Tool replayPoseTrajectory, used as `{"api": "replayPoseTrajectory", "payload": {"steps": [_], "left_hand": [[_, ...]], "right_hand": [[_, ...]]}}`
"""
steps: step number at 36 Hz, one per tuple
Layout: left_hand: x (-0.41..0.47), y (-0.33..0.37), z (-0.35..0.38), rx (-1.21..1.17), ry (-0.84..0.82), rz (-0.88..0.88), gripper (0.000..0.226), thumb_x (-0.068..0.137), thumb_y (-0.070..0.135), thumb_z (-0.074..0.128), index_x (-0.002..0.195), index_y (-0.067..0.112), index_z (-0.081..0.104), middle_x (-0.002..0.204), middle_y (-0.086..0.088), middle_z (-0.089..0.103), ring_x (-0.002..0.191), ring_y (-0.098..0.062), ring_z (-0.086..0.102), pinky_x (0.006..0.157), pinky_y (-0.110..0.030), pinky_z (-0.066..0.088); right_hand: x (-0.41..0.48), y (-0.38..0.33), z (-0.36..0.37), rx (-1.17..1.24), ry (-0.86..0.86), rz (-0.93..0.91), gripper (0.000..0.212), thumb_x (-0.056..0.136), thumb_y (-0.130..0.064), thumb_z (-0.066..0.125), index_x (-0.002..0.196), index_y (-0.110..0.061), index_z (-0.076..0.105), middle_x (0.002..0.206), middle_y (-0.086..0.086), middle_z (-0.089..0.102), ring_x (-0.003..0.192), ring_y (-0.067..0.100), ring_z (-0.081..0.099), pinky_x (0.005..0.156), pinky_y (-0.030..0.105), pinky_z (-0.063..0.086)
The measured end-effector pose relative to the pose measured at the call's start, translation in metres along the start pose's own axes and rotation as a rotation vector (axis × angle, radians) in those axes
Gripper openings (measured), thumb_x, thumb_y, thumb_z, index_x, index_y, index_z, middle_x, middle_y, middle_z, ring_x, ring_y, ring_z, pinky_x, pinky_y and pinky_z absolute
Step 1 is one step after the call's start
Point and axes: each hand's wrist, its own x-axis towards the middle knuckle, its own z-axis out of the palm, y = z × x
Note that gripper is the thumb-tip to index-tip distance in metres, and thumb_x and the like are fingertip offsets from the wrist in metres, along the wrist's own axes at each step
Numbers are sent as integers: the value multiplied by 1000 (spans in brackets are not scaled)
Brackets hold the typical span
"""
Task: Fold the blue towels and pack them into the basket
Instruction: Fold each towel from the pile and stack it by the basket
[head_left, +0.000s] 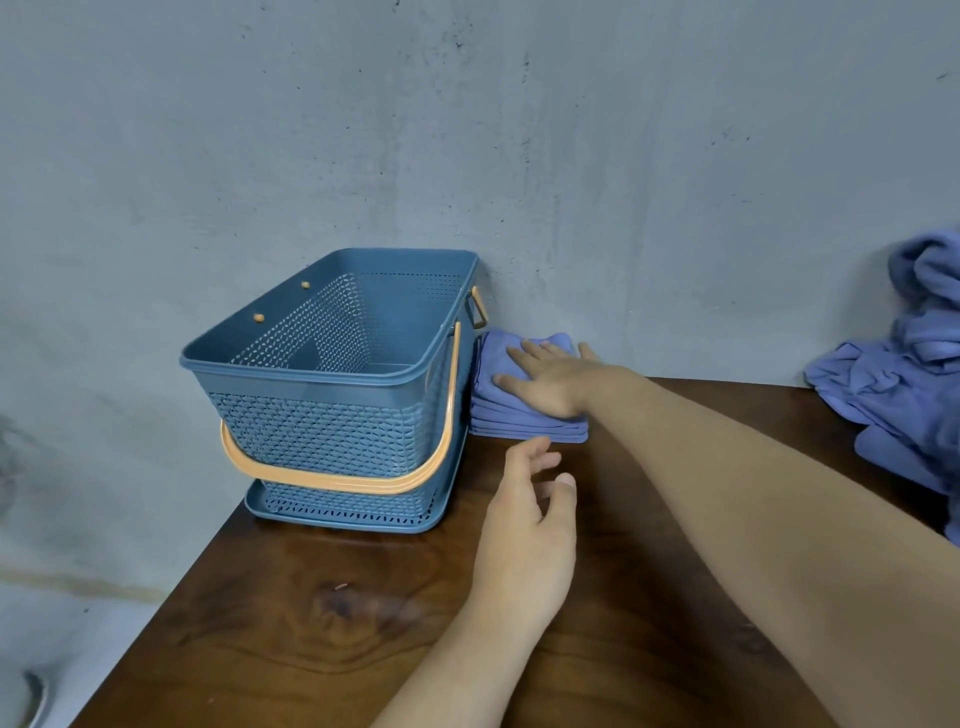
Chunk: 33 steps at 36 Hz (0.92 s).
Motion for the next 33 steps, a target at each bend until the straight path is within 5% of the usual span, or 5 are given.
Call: {"api": "replayPoseTrajectory", "payload": {"steps": [4, 10, 15, 21, 33], "left_hand": [[0, 0, 0, 0, -6, -8, 31, 106, 34, 57, 129, 53, 51, 125, 37, 60, 111, 5, 64, 95, -41, 61], [0, 0, -1, -3, 0, -9, 29, 106, 32, 59, 130, 48, 55, 122, 34, 63, 109, 3, 65, 94, -44, 62], [-3, 4, 1, 57, -15, 49, 28, 105, 28, 62, 130, 39, 58, 116, 25, 68, 109, 2, 65, 100, -40, 57], [-20, 7, 8, 200, -139, 194, 33, 105, 27, 62, 130, 46, 55, 121, 33, 64, 113, 5, 65, 90, -5, 42], [-62, 25, 52, 472, -333, 359, 33, 102, 52, 53, 135, 55, 51, 129, 35, 62, 124, 8, 59, 102, -30, 55]], "right_hand": [[-4, -6, -11, -45, 46, -22, 85, 95, -81, 7, 168, -38, 12, 177, -9, 6, 163, 20, 8, 127, 60, -1], [-53, 2, -10, 188, 367, -64, 49, 110, -55, 26, 136, -35, 64, 145, -10, 59, 136, 19, 51, 115, 52, 33], [-128, 28, 1, 277, 416, -24, 38, 109, -53, 35, 126, -40, 66, 136, -16, 64, 129, 14, 56, 110, 46, 42], [-222, 62, 7, 305, 436, 41, 44, 110, -55, 36, 142, -40, 62, 151, -17, 56, 143, 8, 45, 120, 45, 35], [-353, 156, -2, 144, 567, 240, 39, 105, -46, 53, 143, -36, 60, 147, -14, 58, 132, 15, 53, 110, 47, 43]]}}
